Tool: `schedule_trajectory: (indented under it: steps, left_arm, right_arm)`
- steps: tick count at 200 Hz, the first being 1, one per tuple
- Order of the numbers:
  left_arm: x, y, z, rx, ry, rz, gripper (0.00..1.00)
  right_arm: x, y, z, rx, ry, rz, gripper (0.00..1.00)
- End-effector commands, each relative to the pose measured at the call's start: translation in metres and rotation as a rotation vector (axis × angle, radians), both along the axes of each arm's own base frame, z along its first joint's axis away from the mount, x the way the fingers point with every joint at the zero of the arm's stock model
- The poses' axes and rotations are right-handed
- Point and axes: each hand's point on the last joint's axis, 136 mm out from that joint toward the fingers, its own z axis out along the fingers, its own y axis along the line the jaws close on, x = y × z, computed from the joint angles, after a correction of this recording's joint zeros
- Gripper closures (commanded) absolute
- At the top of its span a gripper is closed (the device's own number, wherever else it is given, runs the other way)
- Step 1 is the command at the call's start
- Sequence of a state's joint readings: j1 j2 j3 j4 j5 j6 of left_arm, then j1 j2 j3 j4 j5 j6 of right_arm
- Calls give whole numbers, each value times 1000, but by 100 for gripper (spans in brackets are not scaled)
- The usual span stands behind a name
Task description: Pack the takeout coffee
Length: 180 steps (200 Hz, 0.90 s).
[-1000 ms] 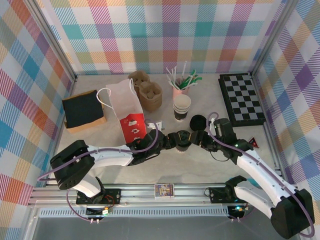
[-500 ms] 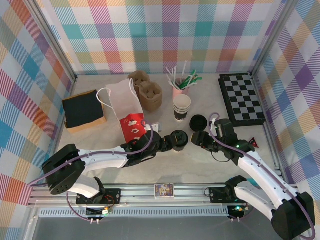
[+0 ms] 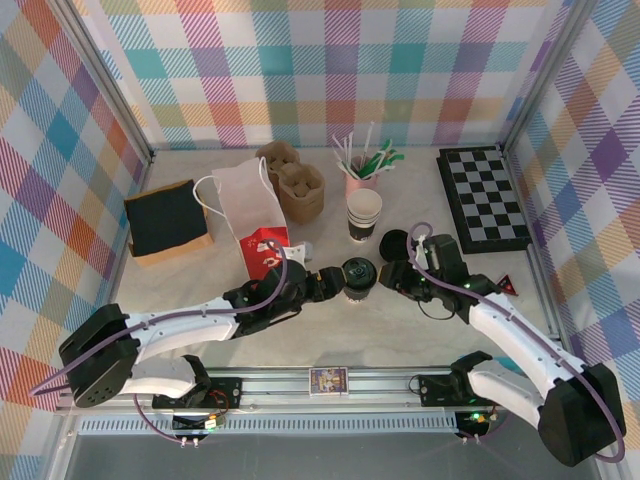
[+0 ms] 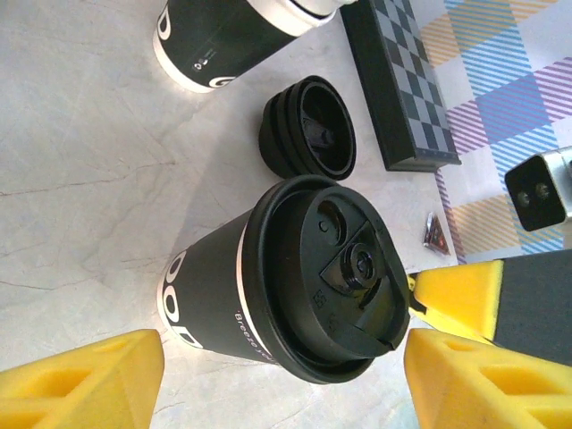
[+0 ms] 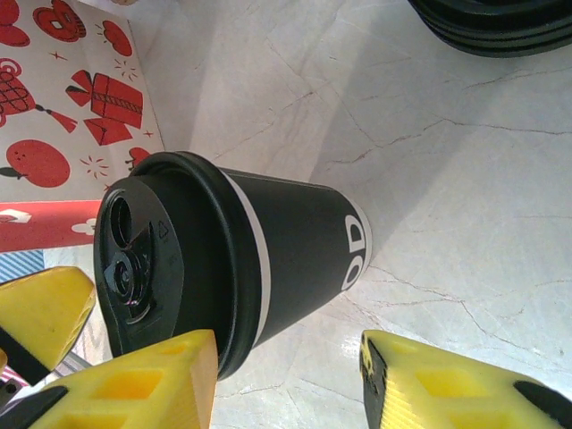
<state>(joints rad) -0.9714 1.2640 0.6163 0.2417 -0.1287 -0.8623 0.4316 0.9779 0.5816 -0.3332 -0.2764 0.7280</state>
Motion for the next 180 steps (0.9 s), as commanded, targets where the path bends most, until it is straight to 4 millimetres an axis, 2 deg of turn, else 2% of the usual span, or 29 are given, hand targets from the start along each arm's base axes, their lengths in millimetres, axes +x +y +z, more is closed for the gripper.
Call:
schedule_trajectory:
  steps: [1,34,67,106,146,180]
  left_arm:
    - [-2,14,-25,62,40,23,34]
    - [-1,15,-42,57,67,38,43]
    - [2,10,-47,50,78,30,44]
    - [5,3,-38,24,67,17,45]
    - [6,8,-23,-2,40,31,45]
    - [11,5,-20,-1,39,23,45]
  right_arm:
    - [3,7,3,32,-14,20,53]
    - [7,11,1,40,-5,27,54]
    - [9,13,-2,42,3,30,54]
    - [11,11,-5,45,9,22,55]
    - [12,9,-8,43,16,16,55]
    - [15,11,-12,50,24,15,55]
